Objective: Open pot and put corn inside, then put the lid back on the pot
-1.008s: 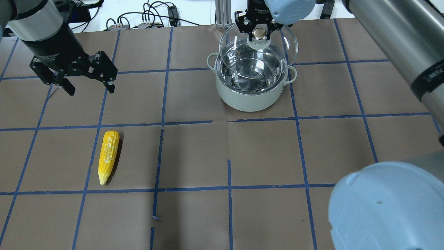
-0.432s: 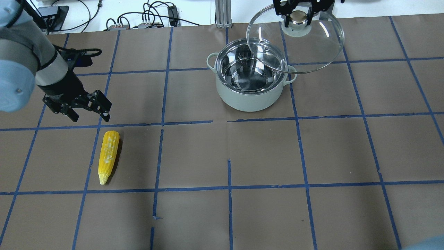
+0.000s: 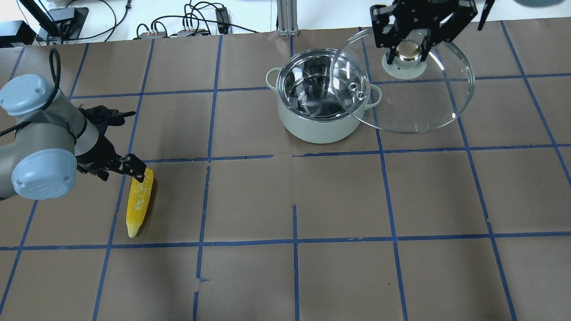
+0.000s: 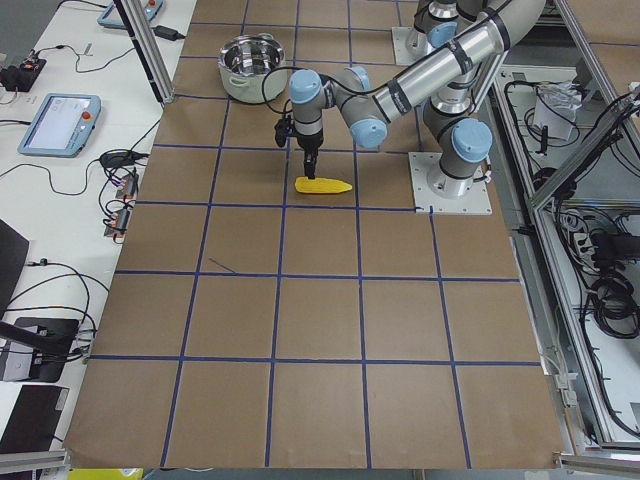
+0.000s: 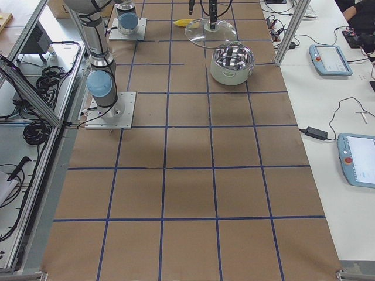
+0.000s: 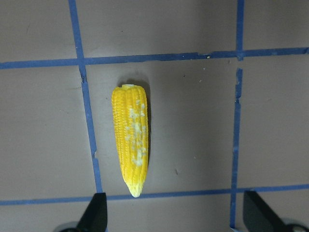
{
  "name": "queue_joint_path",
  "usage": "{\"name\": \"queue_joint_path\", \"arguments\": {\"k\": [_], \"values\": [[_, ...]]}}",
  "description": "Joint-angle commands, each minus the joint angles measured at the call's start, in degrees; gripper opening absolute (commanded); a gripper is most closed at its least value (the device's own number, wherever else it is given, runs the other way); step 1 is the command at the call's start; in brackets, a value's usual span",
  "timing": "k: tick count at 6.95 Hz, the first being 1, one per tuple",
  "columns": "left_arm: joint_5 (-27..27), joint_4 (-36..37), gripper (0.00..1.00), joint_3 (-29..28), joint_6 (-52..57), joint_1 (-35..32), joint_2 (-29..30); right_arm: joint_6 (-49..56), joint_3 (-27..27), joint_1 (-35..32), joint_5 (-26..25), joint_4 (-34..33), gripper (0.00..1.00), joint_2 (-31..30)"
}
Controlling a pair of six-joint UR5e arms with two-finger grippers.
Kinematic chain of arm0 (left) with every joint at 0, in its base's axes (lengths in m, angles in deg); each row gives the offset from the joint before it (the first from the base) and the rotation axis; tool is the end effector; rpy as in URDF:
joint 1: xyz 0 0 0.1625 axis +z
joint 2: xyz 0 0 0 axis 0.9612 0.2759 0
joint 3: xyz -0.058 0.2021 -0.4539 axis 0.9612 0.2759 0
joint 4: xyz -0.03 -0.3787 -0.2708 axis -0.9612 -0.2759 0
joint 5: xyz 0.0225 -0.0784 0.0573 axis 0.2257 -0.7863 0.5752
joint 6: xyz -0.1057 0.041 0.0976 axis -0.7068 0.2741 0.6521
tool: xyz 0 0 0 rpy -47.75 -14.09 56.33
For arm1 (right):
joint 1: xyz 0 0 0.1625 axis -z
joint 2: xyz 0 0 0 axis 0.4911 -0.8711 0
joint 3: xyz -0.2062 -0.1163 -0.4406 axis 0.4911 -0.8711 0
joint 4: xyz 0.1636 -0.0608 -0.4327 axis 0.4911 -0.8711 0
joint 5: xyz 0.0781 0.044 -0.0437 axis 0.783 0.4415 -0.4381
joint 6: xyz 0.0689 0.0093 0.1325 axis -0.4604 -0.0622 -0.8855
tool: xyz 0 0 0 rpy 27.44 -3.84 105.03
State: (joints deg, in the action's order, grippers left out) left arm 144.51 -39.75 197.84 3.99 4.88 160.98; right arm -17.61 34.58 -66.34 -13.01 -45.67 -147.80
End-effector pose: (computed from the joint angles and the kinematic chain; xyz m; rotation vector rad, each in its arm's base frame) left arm 0.0587 -0.5156 0.2414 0.1386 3.1344 0.1048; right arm 0.1836 -0.5731 0.5882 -0.0225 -3.0936 0.1399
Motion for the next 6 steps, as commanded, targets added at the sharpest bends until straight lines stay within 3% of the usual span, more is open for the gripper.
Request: {"name": "queue_joint_path", "arguments": {"k": [1,2,4,6], "values": [[-0.1,7.8,1.00,2.3,0.6,1.0,5.5,1.0,8.9,3.4,0.6,-6.3,0.28,-2.9],[-0.2,10.0,0.98,3.6,0.1,1.0,6.4,0.8,11.0,3.0,0.7,-7.3,0.28,-4.0],[-0.2,10.1,0.69,3.8,-0.3,1.0,7.0,0.9,14.0,3.3,0.7,-9.8,0.28,-4.4],[-0.6,10.0,0.26,3.4,-3.2,0.3,7.2,0.9,13.5,3.2,0.7,-9.1,0.28,-4.7]]}}
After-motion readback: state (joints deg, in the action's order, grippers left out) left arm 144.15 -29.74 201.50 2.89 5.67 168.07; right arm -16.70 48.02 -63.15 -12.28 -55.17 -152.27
